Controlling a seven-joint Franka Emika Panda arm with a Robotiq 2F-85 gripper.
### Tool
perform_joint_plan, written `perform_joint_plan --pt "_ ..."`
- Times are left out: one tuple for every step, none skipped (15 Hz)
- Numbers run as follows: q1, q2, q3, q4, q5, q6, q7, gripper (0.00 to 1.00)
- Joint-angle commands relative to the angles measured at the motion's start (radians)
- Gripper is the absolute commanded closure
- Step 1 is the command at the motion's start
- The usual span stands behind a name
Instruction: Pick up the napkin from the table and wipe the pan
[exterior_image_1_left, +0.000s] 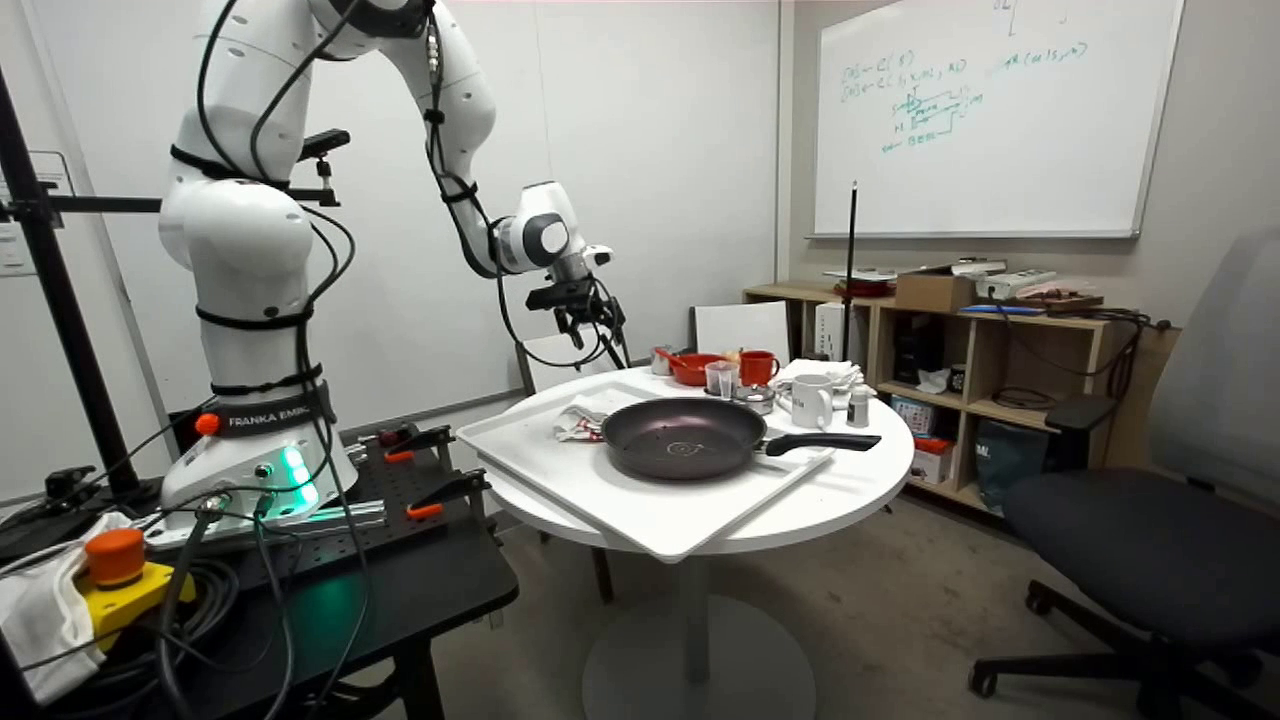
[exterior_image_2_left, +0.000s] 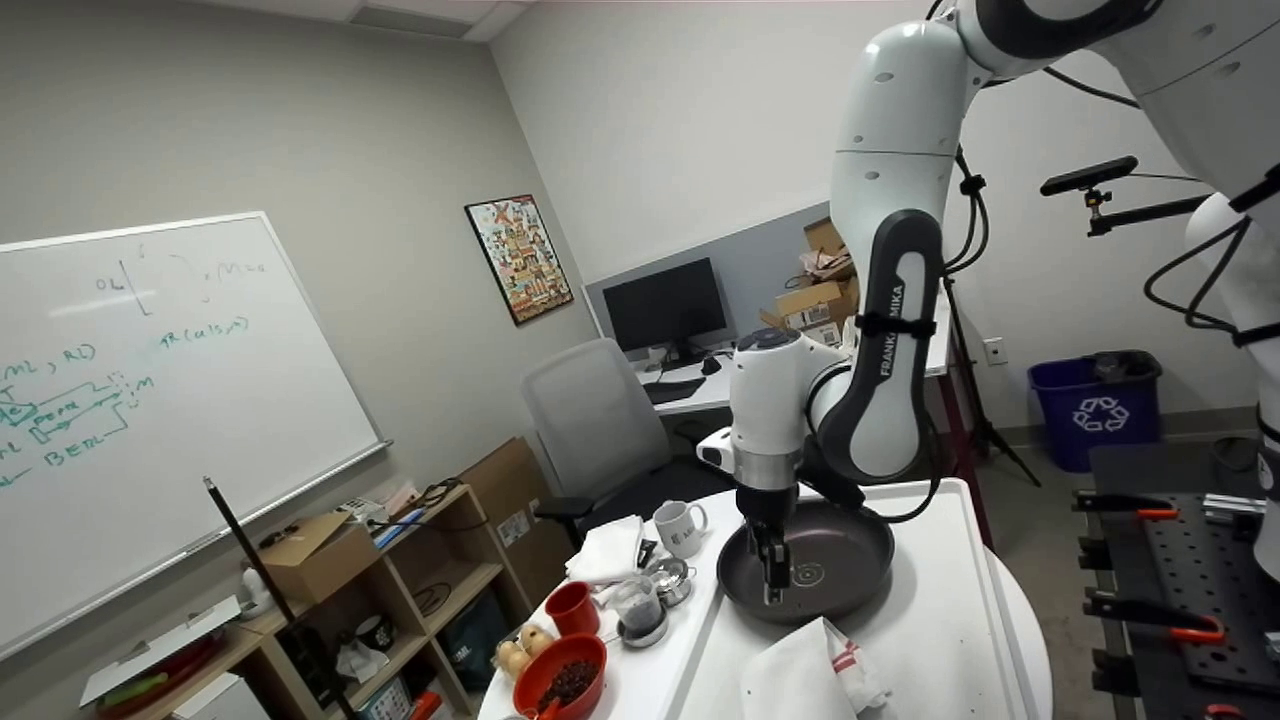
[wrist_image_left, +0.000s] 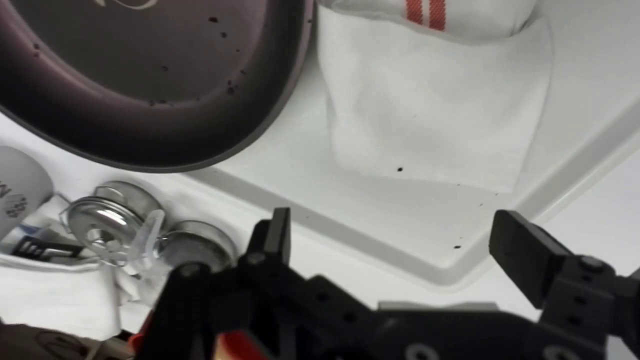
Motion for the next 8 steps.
perform_joint_plan --pt "0.068 -0.072 -0.121 -0.016 -0.026 -0.005 0.124 0.0" --pt "0.082 -0.083 -0.153 -0.012 -0.032 -0.01 0.151 0.0" --pt "0.097 -0.092 -0.184 -0.008 -0.034 -0.017 0.179 0.0" --pt "0.098 -0.102 -0.198 -0.003 -0.024 -0.038 0.191 0.0" --pt "0.107 -0.106 -0.223 0.003 -0.025 -0.049 0.214 0.0" --pt "0.118 -0.11 -0.248 0.01 -0.032 -0.062 0.241 0.0" --pt "0.125 -0.112 -0.27 0.018 -0.038 -0.085 0.263 0.0" --pt "0.134 -0.113 -0.291 0.026 -0.041 -0.108 0.286 0.0"
